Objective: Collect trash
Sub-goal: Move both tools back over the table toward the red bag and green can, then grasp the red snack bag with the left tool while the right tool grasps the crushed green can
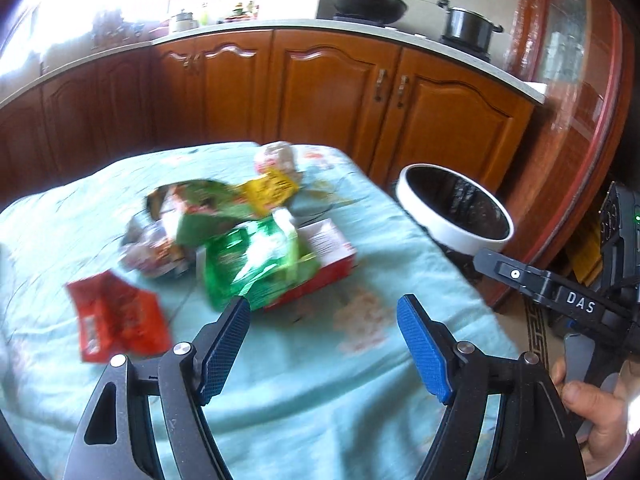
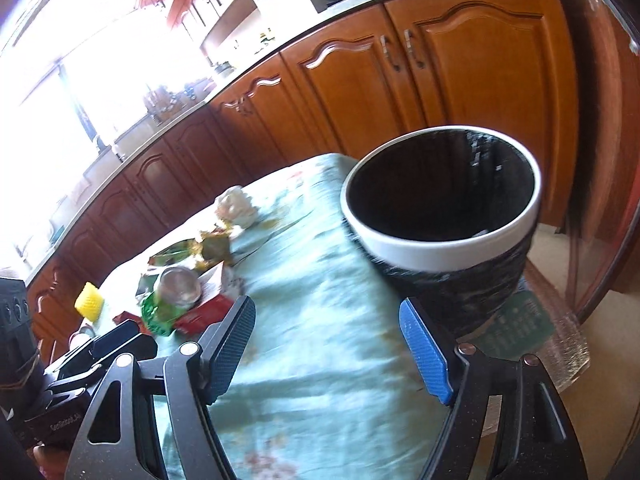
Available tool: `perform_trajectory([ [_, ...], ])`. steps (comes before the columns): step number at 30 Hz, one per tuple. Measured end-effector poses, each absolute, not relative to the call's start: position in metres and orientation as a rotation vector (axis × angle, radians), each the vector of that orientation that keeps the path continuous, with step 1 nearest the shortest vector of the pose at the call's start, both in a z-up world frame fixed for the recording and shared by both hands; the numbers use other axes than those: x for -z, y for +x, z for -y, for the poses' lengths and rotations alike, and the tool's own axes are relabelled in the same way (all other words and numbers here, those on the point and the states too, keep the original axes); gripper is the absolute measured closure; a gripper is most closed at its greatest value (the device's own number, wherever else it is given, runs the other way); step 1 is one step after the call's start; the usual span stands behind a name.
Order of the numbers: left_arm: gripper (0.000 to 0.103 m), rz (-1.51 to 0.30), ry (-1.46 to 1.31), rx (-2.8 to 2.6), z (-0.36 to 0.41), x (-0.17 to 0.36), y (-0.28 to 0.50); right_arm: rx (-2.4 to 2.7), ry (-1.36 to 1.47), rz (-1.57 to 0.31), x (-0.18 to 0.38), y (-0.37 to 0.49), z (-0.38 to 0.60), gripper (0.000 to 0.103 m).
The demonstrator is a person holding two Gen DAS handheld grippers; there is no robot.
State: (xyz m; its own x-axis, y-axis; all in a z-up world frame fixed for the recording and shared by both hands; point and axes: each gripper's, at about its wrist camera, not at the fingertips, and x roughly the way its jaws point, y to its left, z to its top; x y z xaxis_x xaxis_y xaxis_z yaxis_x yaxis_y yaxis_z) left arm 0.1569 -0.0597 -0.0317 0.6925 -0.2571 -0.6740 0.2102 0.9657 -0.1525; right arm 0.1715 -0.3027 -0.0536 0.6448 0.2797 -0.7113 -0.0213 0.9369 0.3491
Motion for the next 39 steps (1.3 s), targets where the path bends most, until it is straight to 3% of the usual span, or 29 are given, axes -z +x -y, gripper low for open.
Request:
perform_trajectory([
  [13,0.028,-0.771,-0.173,0.095,-0.022,0.028,0.115,-0.3,0.235,-0.886,0.058,0.162,0.22,0.027],
  [32,0.029,-0.789,-0.211,-0.028,-0.066,0.031,0.149,-0.358,0.112,-0.842,0.047,0.183,0.162,0.028],
  [39,0.029,-0.868,-0.21,-0.049,-0.072,0.055,0.183,-0.362,0.06,-0.83,0.048,0.204,0.145,0.039],
])
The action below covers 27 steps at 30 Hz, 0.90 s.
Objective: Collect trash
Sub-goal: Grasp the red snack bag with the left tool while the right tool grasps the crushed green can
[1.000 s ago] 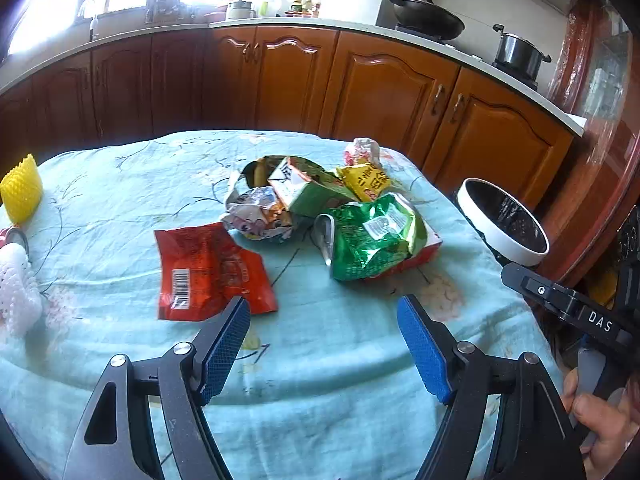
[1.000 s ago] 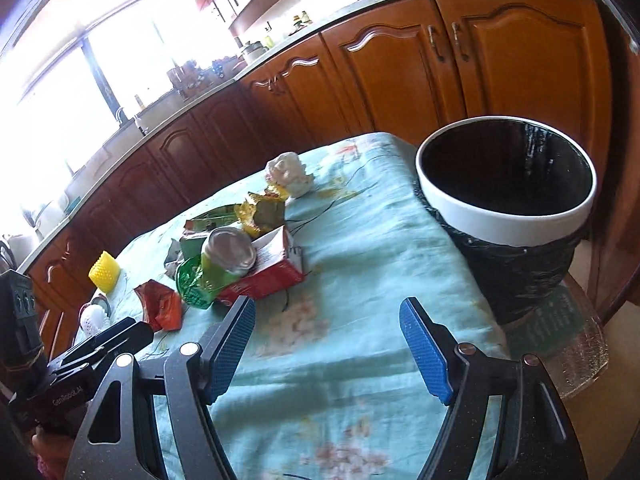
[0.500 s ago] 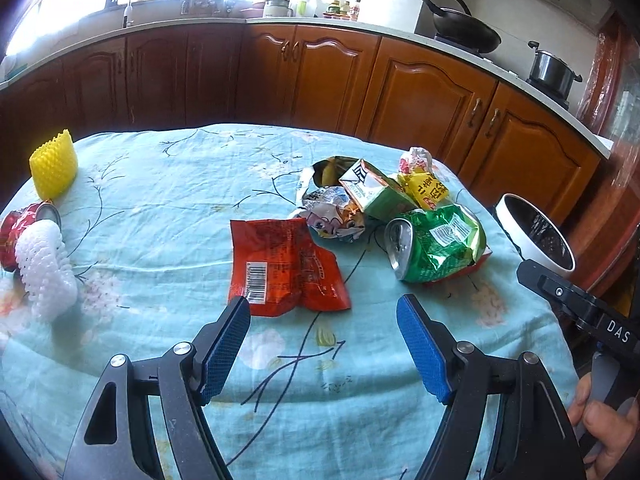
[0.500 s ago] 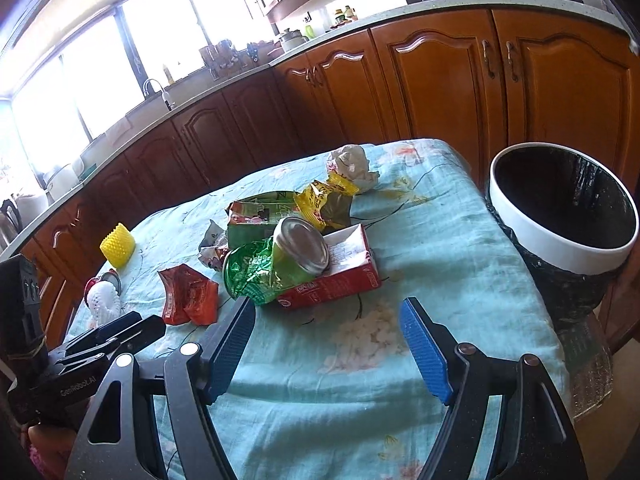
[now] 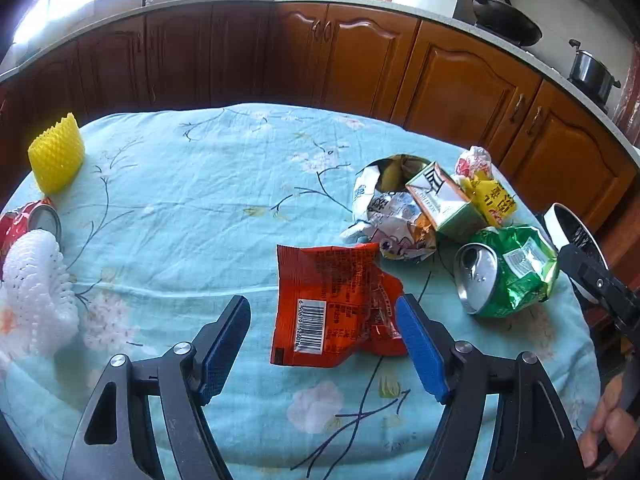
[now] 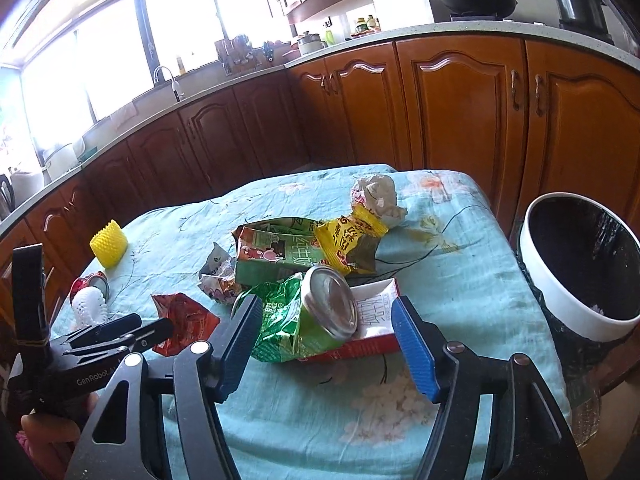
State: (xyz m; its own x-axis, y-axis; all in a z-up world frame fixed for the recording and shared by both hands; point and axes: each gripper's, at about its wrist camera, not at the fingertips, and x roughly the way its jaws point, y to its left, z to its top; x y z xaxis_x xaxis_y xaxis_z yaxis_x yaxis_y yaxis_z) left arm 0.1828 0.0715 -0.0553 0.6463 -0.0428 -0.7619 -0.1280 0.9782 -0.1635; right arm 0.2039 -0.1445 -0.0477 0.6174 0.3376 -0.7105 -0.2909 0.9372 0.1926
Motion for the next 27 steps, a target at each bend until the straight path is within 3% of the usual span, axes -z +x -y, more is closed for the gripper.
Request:
perform_trajectory([
  [4,0.048,-0.914,-0.235,-0.019,-0.072,0.07,0.198,-0.366,0.024,-0.853,0.058,0.213,0.134,0.055],
  [6,0.054,-0.904,-0.239,-0.006,-0.073,0.071,0.2,-0.374,0.02,-0.881,0.066,0.217,0.131,0.076],
  [11,0.065,-0.884,-0.232,0.034,-0.072,0.066,0.197,-0.39,0.015,-0.871,0.067,0.211,0.131,0.078],
  [27,0.065,-0.81,-0.214,0.194,-0.036,0.03,0.168,-0.355,0.091,-0.815,0.037,0.187,0.178,0.085],
])
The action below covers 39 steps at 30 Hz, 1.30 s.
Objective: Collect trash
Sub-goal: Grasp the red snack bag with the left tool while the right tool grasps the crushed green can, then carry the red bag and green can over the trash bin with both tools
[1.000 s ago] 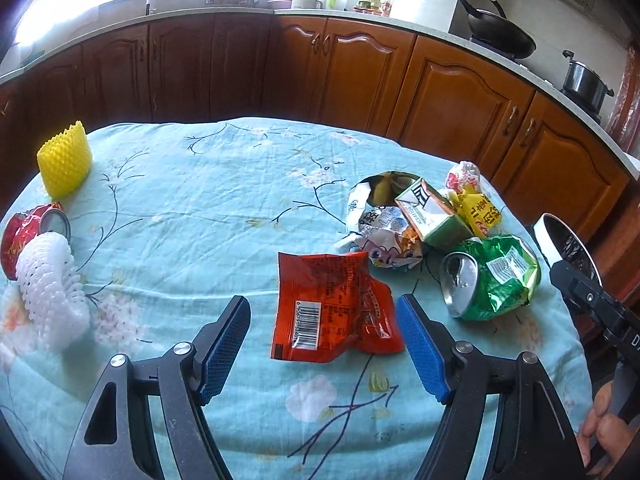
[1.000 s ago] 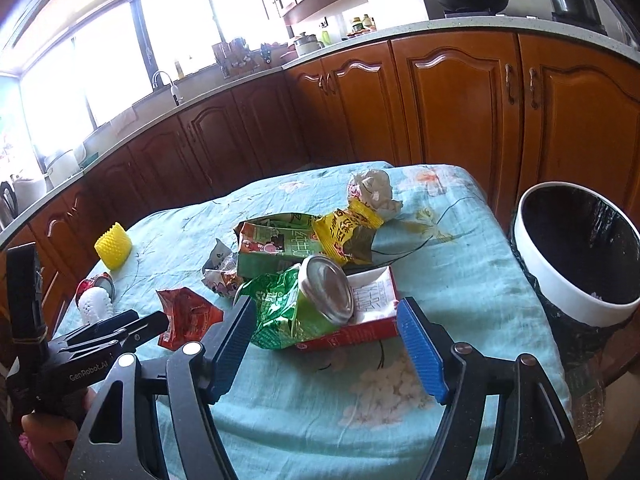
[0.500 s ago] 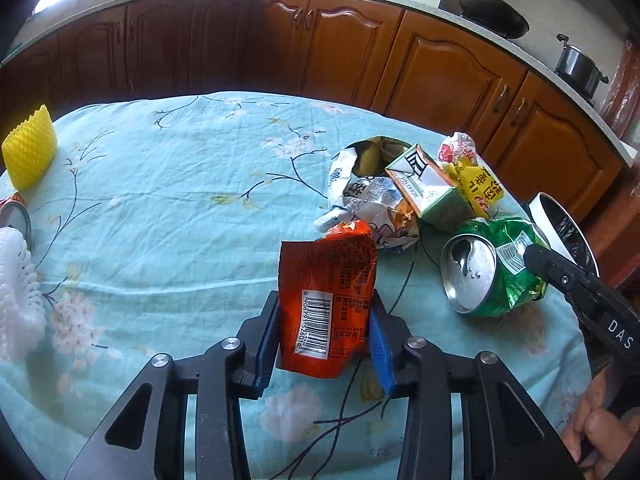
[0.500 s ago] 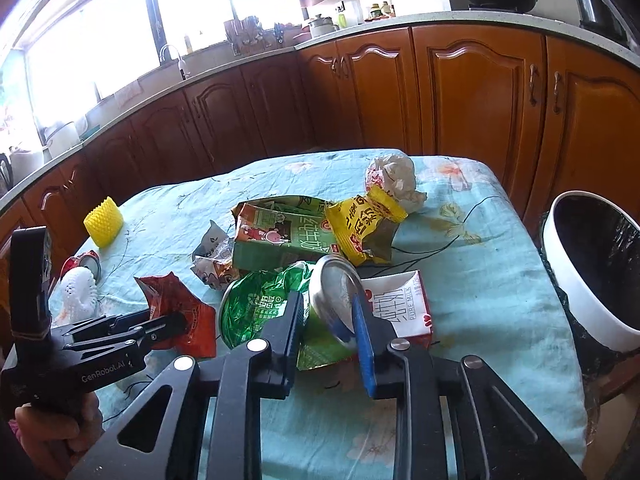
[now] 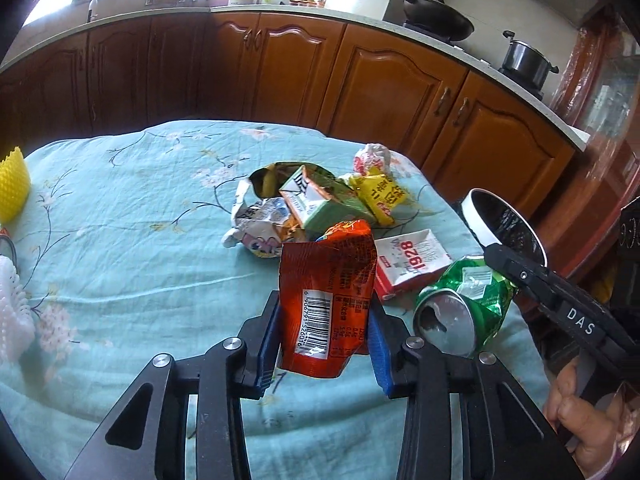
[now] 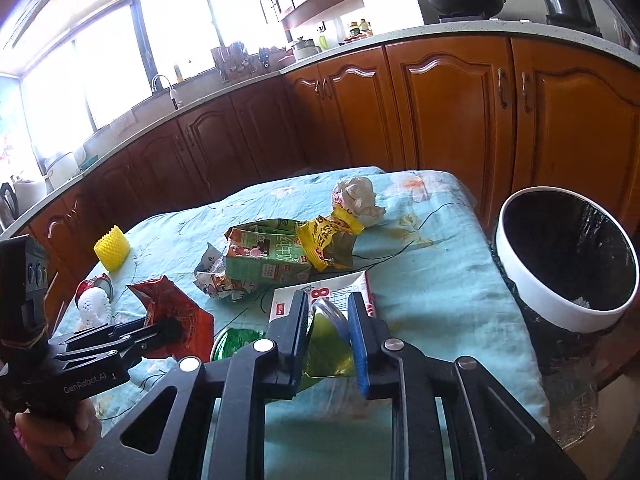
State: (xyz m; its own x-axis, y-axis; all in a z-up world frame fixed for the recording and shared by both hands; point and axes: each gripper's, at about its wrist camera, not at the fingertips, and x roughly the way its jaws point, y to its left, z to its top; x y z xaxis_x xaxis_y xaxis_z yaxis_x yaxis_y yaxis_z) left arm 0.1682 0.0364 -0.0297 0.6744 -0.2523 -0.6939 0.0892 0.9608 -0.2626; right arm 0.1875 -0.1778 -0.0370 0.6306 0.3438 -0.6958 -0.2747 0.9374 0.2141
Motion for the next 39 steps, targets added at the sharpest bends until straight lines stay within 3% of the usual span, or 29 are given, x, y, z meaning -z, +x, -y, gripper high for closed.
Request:
perform_trajectory([
  [2,0.065,-0.809,-0.209,0.209,-0.032,0.028,0.166,-0.354,0.083,-0.834,0.04,0.185,0.183,0.087],
  [4,0.065,-0.813,-0.205,0.215,-0.03,0.029,0.166,-0.357,0.08,-0.867,0.046,0.183,0.187,0.102],
  [10,0.065,-0.832,-0.207,0.218,-0.026,0.035,0.165,-0.389,0.099,-0.955,0.063,0.172,0.201,0.095],
  [13,0.065,-0.841,-0.212,0.221,-0.025,0.036,0.166,-0.408,0.111,-0.967,0.06,0.169,0.206,0.079],
  [14,0.065,-0.84,-0.211,0.221,-0.025,0.036,0.166,-0.421,0.116,-0.969,0.058,0.168,0.207,0.065],
  [15,0.065,-0.839,-0.209,0.219,-0.023,0.035,0.165,-0.436,0.109,-0.966,0.056,0.167,0.207,0.059],
  [17,0.065,-0.838,-0.209,0.22,-0.022,0.036,0.166,-0.452,0.068,-0.958,0.054,0.164,0.204,0.059],
  [20,0.065,-0.84,-0.219,0.224,-0.021,0.036,0.165,-0.455,-0.009,-0.989,0.062,0.166,0.197,0.063],
  [22,0.065,-0.839,-0.219,0.228,-0.019,0.036,0.165,-0.458,-0.048,-1.028,0.071,0.167,0.194,0.086],
  [23,0.065,-0.84,-0.217,0.23,-0.018,0.036,0.165,-0.453,-0.062,-1.029,0.074,0.165,0.195,0.088],
  [39,0.065,-0.838,-0.161,0.377,0.046,0.024,0.185,-0.255,0.052,-0.875,0.038,0.163,0.267,0.088],
])
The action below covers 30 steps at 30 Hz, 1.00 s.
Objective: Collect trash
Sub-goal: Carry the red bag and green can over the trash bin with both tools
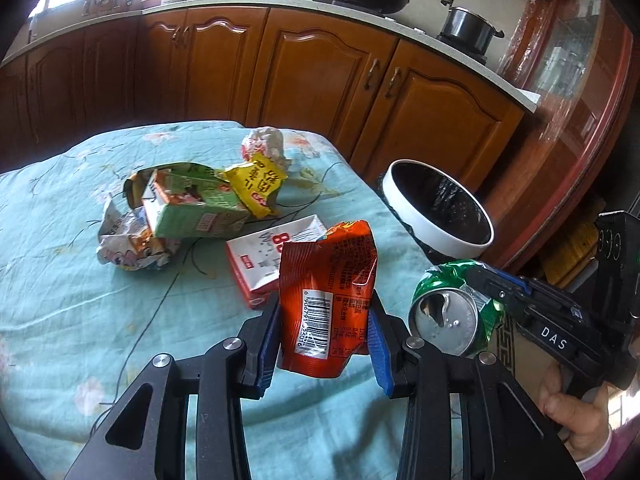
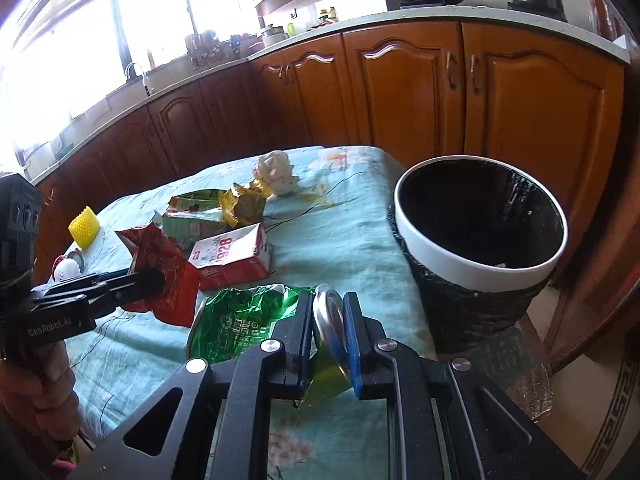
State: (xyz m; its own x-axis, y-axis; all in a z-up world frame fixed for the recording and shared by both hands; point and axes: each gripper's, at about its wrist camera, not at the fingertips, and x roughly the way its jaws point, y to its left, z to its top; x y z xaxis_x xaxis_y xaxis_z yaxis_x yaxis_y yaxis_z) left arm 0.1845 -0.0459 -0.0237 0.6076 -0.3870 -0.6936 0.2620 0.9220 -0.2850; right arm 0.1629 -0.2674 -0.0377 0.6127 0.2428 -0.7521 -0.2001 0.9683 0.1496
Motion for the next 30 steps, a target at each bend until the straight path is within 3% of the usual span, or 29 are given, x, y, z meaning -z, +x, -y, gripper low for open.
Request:
perform_trajectory([
  [30,0.065,-0.86,-0.023,0.516,0.164,0.025,0.27,-0.048,0.129,-0.798,0.022,0.209,0.372,0.088],
])
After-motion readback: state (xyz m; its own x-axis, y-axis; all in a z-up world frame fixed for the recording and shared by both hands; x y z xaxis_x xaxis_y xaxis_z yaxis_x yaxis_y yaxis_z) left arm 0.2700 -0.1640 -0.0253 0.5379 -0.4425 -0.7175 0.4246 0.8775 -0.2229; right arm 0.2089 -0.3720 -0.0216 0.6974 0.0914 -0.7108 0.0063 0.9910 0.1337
